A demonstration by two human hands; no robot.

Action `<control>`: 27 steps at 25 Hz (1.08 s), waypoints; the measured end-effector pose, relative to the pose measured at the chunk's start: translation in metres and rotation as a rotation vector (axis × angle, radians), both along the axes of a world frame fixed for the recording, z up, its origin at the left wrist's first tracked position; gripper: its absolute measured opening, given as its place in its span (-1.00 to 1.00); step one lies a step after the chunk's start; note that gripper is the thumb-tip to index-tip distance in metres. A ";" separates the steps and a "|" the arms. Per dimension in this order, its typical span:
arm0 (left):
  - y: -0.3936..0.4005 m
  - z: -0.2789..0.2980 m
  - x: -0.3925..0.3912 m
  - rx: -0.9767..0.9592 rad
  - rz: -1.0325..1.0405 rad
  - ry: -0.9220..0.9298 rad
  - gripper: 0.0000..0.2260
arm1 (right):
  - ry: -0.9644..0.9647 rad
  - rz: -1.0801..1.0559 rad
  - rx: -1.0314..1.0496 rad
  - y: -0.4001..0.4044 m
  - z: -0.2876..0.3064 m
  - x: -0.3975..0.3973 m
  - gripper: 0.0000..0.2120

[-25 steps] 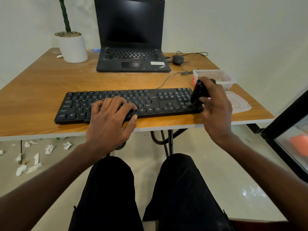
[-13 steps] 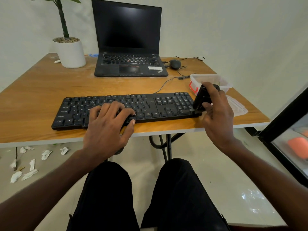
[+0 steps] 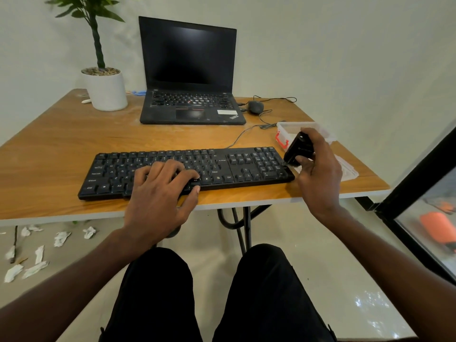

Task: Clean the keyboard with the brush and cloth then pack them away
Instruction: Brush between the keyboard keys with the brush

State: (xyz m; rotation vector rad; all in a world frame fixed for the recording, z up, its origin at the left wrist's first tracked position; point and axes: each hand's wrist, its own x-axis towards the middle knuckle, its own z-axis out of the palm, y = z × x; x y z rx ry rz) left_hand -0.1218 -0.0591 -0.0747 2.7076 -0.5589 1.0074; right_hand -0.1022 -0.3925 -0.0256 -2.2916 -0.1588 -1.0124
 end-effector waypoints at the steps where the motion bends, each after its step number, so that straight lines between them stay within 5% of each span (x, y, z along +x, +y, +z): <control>1: 0.000 0.000 0.000 0.001 0.001 0.000 -0.65 | -0.026 0.006 0.002 0.004 0.003 0.002 -0.34; 5: -0.001 -0.002 0.000 -0.001 -0.002 -0.003 -0.68 | 0.080 0.277 0.057 0.036 0.012 0.008 -0.45; 11: -0.002 0.000 -0.001 -0.002 0.013 0.009 -0.69 | 0.086 -0.051 -0.021 0.044 0.023 0.041 -0.47; 19: -0.002 0.002 -0.001 0.007 0.012 0.034 -0.66 | 0.133 0.375 -0.020 0.113 0.031 0.050 -0.36; 24: -0.002 0.003 -0.003 -0.009 0.004 0.048 -0.66 | 0.186 0.139 -0.133 0.078 0.039 0.060 -0.43; 27: -0.003 0.002 -0.002 -0.013 0.000 0.059 -0.67 | 0.227 0.044 0.042 0.051 0.045 0.043 -0.44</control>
